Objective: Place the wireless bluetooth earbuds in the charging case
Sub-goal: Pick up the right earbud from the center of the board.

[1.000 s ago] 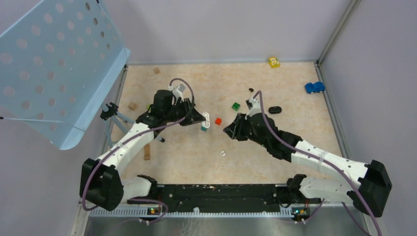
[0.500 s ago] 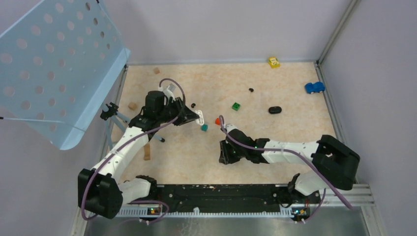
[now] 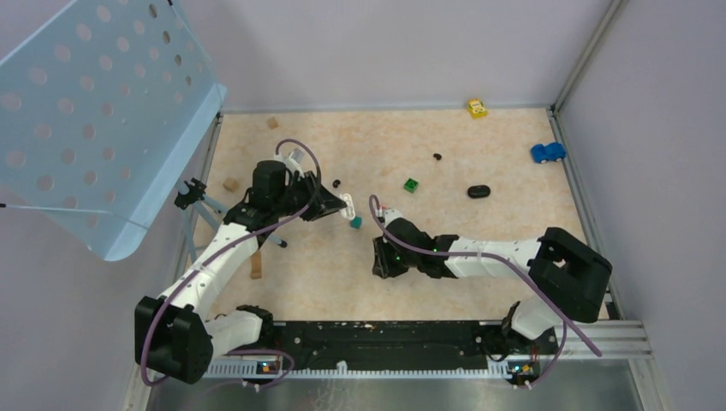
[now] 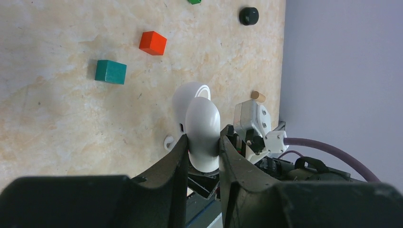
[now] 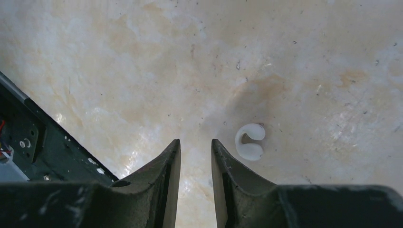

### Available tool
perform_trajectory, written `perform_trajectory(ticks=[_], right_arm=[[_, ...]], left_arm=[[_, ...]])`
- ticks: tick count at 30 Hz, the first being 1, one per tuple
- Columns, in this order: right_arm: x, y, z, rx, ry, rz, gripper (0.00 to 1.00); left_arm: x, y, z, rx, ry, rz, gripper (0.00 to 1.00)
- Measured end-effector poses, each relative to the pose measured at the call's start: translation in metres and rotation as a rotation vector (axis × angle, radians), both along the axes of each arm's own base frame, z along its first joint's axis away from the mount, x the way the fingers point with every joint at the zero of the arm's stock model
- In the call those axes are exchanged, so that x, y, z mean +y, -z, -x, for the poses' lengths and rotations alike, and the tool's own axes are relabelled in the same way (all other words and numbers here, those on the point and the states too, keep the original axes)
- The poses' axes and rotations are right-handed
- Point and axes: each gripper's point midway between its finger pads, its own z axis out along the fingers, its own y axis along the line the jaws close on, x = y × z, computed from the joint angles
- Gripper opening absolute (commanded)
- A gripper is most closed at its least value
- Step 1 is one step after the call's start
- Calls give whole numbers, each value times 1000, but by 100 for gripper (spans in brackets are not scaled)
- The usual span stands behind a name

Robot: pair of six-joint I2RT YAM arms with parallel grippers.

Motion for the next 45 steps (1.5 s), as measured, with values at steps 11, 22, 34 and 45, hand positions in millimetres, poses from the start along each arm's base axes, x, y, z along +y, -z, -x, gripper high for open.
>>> perform_trajectory(ticks=[11,22,34,45], right_arm=[[-9,11,-11,-21,51,84,29],[-18,12,-19,-47,93,141,28],[-27,13,-25,-72,128,181,20],[-36,14,-29,-94,156,221,17]], left_arm=[[0,0,0,0,-3,-1,10],[0,0,-1,-4,-6,6,10],[-1,-3,-2,-11,-8,19,10],[-1,-3,-2,-10,-9,20,10]])
